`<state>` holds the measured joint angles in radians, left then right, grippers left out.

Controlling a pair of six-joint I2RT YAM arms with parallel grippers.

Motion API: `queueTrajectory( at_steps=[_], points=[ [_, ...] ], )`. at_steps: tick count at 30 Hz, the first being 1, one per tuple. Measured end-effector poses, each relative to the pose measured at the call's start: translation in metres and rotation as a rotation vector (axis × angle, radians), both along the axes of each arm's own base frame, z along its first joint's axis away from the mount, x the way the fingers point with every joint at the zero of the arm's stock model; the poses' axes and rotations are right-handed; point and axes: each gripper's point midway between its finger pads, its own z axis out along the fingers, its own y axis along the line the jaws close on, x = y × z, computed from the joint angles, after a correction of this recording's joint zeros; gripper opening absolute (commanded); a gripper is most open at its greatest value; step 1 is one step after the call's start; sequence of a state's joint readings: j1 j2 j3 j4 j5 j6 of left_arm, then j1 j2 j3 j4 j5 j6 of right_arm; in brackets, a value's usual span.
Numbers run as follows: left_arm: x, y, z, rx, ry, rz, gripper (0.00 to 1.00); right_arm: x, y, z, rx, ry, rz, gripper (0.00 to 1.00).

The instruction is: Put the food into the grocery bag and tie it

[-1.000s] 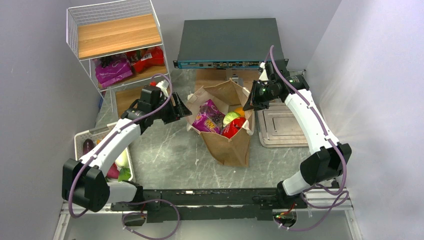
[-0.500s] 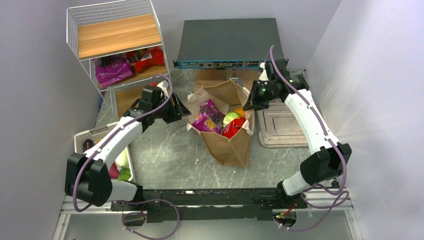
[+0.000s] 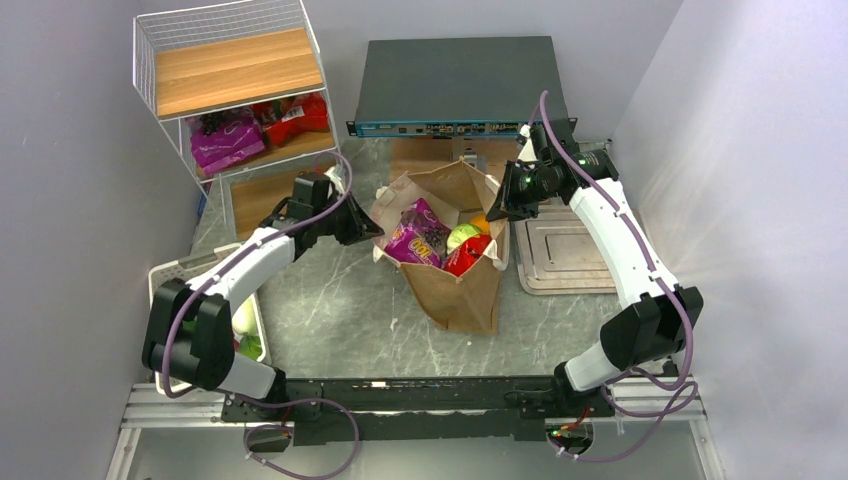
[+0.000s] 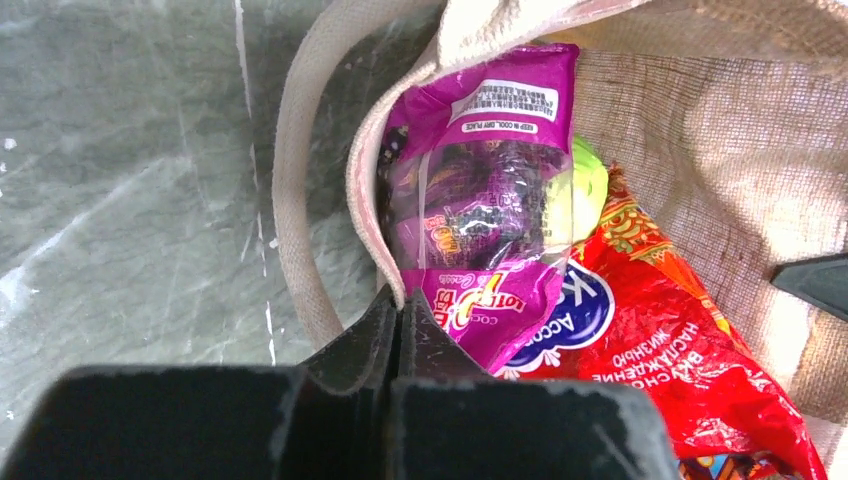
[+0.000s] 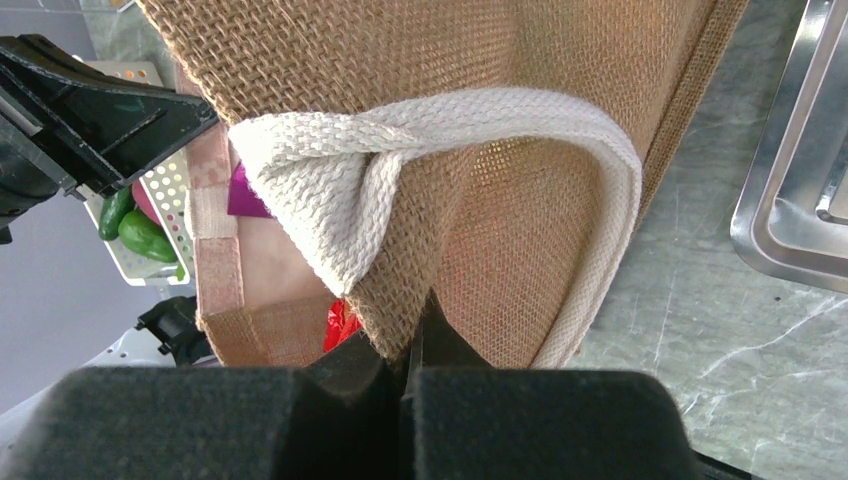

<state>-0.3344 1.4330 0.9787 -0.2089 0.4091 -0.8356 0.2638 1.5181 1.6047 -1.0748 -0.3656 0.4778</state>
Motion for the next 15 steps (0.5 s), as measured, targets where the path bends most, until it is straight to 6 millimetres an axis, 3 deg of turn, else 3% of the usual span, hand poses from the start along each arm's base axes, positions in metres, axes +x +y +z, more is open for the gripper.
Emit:
queueTrajectory(
  at_steps=[4,7,9,13,15],
  points=[
    [0.000,-0.002,0.003,-0.004,-0.004,-0.015,0.00,0.000,0.000,0.000,-0.001,0.001,-0.001,0.00],
    [-0.004,-0.008,0.021,0.051,-0.007,-0.043,0.00,-0.001,-0.001,0.001,-0.004,0.006,-0.002,0.00],
    [-0.008,-0.020,0.050,0.091,-0.050,-0.084,0.00,-0.001,-0.002,0.006,-0.009,0.001,-0.006,0.00],
    [-0.022,-0.057,0.135,0.099,-0.228,-0.181,0.00,0.000,-0.003,0.010,-0.005,0.002,-0.020,0.00],
    [-0.031,-0.070,0.161,0.082,-0.278,-0.206,0.00,0.003,-0.002,0.011,0.006,-0.002,-0.028,0.00]
  ],
)
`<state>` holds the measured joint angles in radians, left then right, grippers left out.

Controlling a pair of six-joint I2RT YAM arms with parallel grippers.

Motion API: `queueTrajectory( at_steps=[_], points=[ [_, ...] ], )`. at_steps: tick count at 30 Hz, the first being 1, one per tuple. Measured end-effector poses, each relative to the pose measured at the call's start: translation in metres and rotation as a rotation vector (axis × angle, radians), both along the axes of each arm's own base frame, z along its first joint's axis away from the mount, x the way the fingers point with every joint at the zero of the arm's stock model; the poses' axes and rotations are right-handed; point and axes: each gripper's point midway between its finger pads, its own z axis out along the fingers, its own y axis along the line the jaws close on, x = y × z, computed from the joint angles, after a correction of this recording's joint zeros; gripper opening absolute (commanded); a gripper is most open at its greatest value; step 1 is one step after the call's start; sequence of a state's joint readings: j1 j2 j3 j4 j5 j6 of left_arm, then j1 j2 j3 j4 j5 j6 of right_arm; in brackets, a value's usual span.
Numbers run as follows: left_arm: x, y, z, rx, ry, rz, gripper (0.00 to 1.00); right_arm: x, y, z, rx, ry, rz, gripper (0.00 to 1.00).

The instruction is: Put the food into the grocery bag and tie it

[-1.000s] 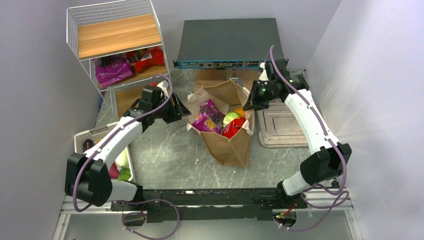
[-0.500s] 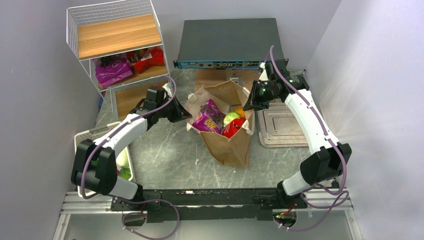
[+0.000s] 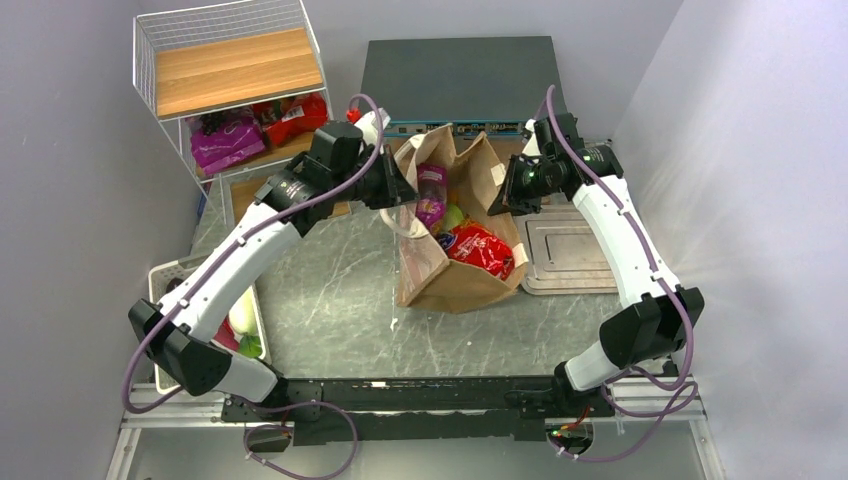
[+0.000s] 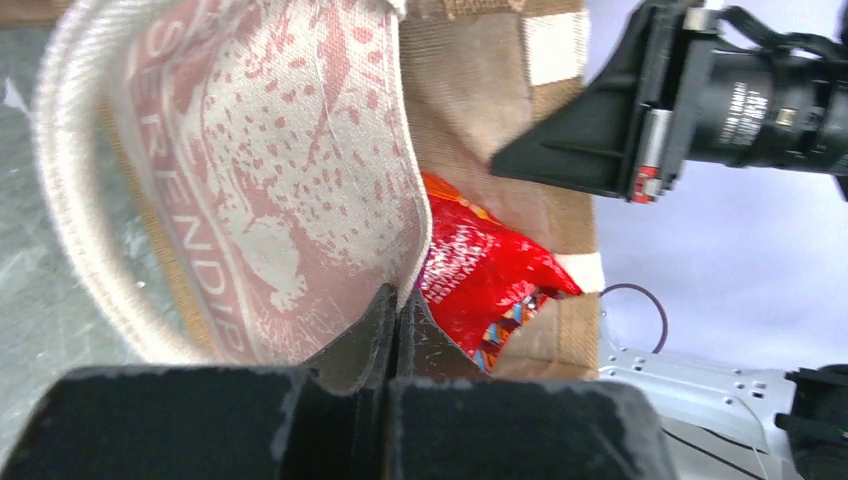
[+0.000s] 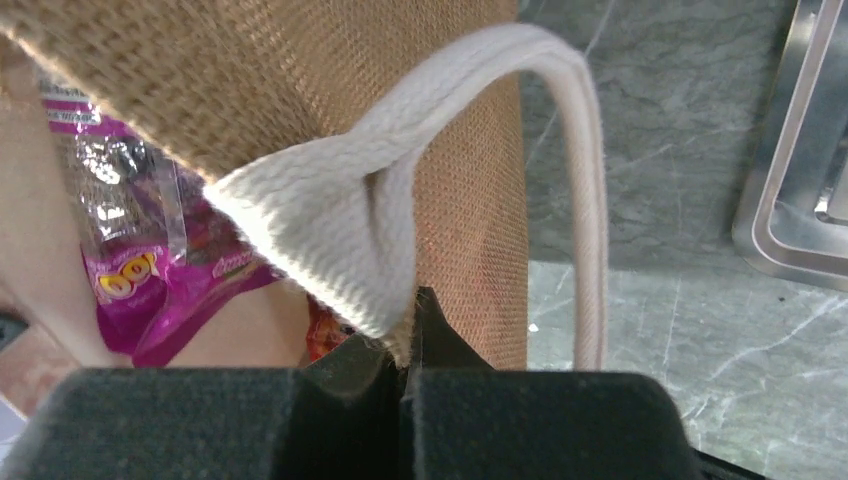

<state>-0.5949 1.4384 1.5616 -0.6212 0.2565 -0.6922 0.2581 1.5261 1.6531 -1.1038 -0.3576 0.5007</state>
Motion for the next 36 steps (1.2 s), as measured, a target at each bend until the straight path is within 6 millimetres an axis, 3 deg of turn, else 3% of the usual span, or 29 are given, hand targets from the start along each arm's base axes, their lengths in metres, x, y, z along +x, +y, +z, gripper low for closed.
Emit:
queueTrajectory(
  at_steps=[2,5,9,13,18,26,32,36],
  points=[
    [-0.008,-0.010,0.014,-0.017,-0.024,-0.021,0.00,0.002,0.002,0.002,0.014,-0.009,-0.002,0.00],
    [-0.019,-0.022,0.014,-0.025,-0.008,-0.038,0.00,0.003,0.003,0.002,0.020,-0.008,-0.004,0.00],
    [-0.035,-0.048,-0.003,-0.011,0.046,-0.091,0.00,-0.002,0.004,-0.008,0.013,0.024,-0.003,0.00],
    [-0.055,-0.079,-0.035,0.026,0.139,-0.180,0.00,-0.010,0.012,-0.011,0.004,0.040,0.027,0.00],
    [-0.060,-0.094,-0.056,0.056,0.195,-0.224,0.00,-0.014,0.019,-0.014,-0.013,0.035,0.049,0.00],
    [-0.058,-0.083,-0.040,0.054,0.158,-0.208,0.00,-0.013,0.008,-0.014,-0.070,0.013,0.035,0.00],
    [-0.061,-0.032,-0.019,0.049,0.086,-0.135,0.00,-0.016,0.000,-0.009,-0.089,0.020,0.031,0.00],
    [-0.064,0.001,-0.020,0.054,0.081,-0.076,0.00,-0.021,0.010,-0.007,-0.029,0.038,0.067,0.00]
  ],
)
